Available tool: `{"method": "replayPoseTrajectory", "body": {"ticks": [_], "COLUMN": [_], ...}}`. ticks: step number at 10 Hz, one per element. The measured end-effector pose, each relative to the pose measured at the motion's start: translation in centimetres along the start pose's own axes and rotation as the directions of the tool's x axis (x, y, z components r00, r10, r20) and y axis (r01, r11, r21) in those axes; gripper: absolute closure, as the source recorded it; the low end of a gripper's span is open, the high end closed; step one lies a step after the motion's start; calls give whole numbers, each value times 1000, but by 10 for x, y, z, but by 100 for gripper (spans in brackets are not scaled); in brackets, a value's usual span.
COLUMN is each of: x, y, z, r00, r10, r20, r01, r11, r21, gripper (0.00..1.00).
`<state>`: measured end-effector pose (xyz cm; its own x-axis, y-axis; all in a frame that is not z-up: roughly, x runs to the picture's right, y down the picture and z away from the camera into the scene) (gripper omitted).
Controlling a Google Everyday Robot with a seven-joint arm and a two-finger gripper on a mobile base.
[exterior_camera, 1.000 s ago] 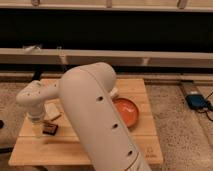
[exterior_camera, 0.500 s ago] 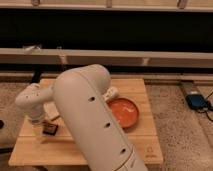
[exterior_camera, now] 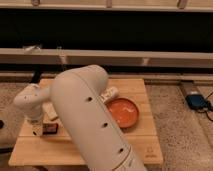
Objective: Place the eraser in the ceramic cup
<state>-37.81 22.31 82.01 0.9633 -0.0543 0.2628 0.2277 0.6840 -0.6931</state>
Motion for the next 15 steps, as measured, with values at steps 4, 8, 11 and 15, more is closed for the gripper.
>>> {"method": "replayPoseTrajectory", "body": {"ticks": [4,8,11,15], "x": [-12,-15,8,62], "y": [-6,-20,-54,-109], "z": [-37,-139,-207,-243], "r00": [997,972,941,894], "r10": [-28,-55,-54,-7], "r20": [71,227,335,448], "r01": [24,16,-33,-148], "r11": [998,986,968,939], "r21": [62,168,250,310], "gripper": [100,100,100,100]}}
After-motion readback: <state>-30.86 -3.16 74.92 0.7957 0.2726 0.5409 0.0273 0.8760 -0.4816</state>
